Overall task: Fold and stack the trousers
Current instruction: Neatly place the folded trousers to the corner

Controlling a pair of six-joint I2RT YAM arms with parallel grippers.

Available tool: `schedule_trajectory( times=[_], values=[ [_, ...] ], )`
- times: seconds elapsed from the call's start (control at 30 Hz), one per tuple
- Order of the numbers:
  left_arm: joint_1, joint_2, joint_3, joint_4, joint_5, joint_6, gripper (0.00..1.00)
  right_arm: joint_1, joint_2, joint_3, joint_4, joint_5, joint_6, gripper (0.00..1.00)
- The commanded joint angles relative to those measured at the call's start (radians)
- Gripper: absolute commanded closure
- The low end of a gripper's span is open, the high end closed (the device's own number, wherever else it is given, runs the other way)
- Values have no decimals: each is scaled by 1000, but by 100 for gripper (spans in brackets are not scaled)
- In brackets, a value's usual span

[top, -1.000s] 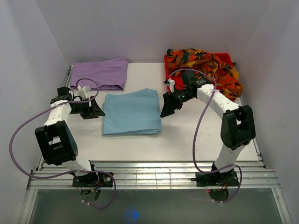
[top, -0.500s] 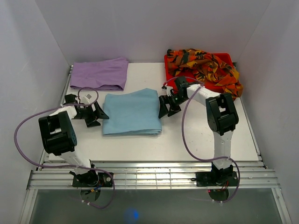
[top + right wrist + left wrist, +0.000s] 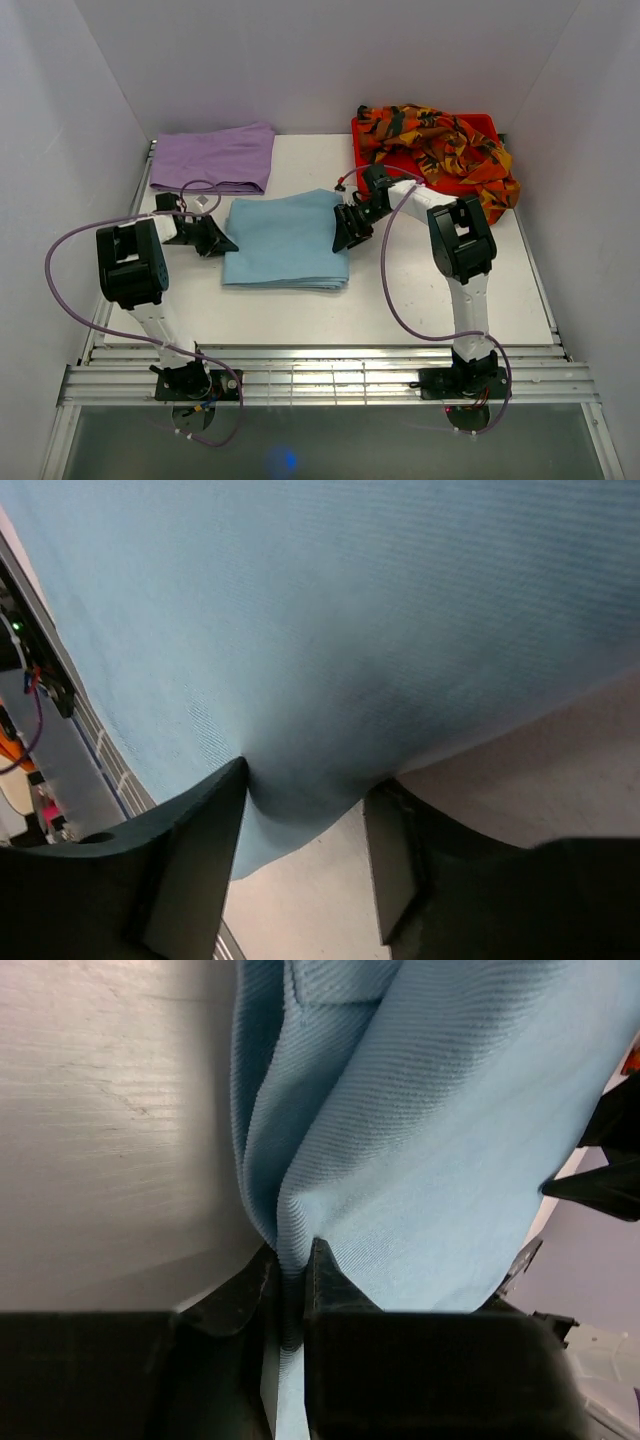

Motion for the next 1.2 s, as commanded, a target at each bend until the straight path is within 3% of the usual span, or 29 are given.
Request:
schedule_trajectory(
  times=[0.0,0.03,0.17,0.27,0.6,0.83,1.17],
  values=[
    [-11,-22,31,-19,-168,34,93,26,9,77,8,-38,21,47],
    [-11,-33,42,-29,-177,32,100,26,9,89,24,-41,35,52],
    [-11,-90,68,-41,-194,43,100,32,-4,114,61,-52,108,80],
    [-11,-136,94,-32,-192,57,100,35,-11,148,86,-39,121,92],
    [-10,-306,140,14,-224,110,100,40,-15,280,247,-1,218,92],
    [-5,-337,218,51,-275,126,100,62,-1,393,325,11,230,92],
    [32,-277,375,241,-424,152,100,103,98,553,589,217,270,92]
  ],
)
